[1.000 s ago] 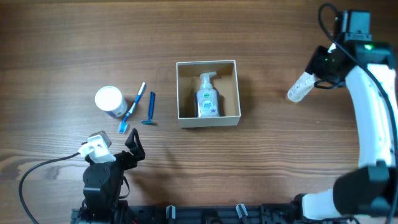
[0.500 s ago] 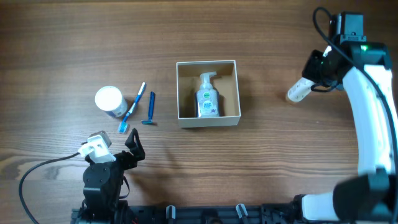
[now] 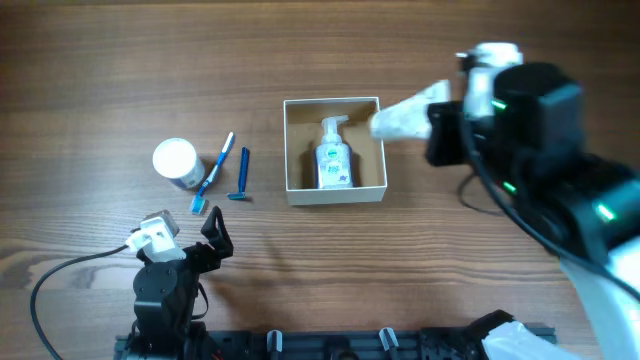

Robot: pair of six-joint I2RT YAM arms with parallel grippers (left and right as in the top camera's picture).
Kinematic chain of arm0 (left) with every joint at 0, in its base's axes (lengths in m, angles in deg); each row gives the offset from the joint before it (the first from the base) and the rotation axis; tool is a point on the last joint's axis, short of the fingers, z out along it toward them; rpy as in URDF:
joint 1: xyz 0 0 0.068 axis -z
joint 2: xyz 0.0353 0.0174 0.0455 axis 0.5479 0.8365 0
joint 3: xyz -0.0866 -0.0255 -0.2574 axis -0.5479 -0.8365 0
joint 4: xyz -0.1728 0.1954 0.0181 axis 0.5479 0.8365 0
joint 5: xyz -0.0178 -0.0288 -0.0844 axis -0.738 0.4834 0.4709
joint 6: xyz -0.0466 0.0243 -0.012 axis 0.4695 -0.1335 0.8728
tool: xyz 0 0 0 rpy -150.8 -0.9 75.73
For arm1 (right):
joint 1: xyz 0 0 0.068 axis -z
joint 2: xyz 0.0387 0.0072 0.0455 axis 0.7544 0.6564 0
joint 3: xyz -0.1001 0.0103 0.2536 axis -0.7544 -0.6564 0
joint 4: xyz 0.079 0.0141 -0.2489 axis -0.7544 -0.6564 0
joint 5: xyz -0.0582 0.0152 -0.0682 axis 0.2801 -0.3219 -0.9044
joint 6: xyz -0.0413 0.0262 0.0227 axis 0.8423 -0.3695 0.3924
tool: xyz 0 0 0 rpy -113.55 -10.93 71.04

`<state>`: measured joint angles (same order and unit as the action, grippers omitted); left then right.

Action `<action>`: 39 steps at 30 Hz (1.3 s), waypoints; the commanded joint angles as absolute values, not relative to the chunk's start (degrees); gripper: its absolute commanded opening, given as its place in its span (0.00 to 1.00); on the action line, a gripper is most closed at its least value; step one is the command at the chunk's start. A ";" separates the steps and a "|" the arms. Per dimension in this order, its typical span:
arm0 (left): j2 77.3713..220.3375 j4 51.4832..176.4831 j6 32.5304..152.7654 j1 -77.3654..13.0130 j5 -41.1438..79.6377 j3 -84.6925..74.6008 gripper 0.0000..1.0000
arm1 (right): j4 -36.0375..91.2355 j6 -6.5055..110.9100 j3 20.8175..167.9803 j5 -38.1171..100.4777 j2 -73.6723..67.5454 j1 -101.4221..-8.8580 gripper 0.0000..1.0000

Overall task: Pack container
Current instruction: 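Place the white tube upright in the box's right corner, release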

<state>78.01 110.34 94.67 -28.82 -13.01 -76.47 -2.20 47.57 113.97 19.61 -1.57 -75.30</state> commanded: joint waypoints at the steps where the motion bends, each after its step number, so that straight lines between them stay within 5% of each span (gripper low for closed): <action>1: 77.59 110.15 94.39 -28.67 -12.93 -76.61 1.00 | 1.18 48.16 114.26 19.28 6.35 -77.14 0.04; 22: 77.59 110.15 94.39 -28.67 -12.95 -76.61 1.00 | 10.28 47.94 114.26 8.11 28.73 -77.10 0.05; 23: 77.59 110.15 94.39 -28.67 -12.93 -76.61 1.00 | 10.28 47.94 114.26 8.11 28.73 -77.10 0.08; 25: 77.59 110.15 94.39 -28.67 -12.93 -76.61 1.00 | 10.21 47.94 114.28 8.18 28.49 -77.10 0.60; 26: 77.59 110.15 94.39 -28.67 -12.95 -76.61 1.00 | 10.23 47.92 114.28 8.66 27.98 -77.10 0.74; 30: 77.59 110.15 94.39 -28.67 -12.93 -76.61 1.00 | 10.21 46.45 114.76 10.10 23.22 -76.88 0.86; 39: 77.59 110.15 94.36 -28.67 -12.93 -76.61 1.00 | 4.75 42.89 114.87 13.03 7.50 -66.34 0.94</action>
<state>78.01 110.34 94.67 -28.82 -13.01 -76.45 7.24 45.56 113.71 10.97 12.55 -72.48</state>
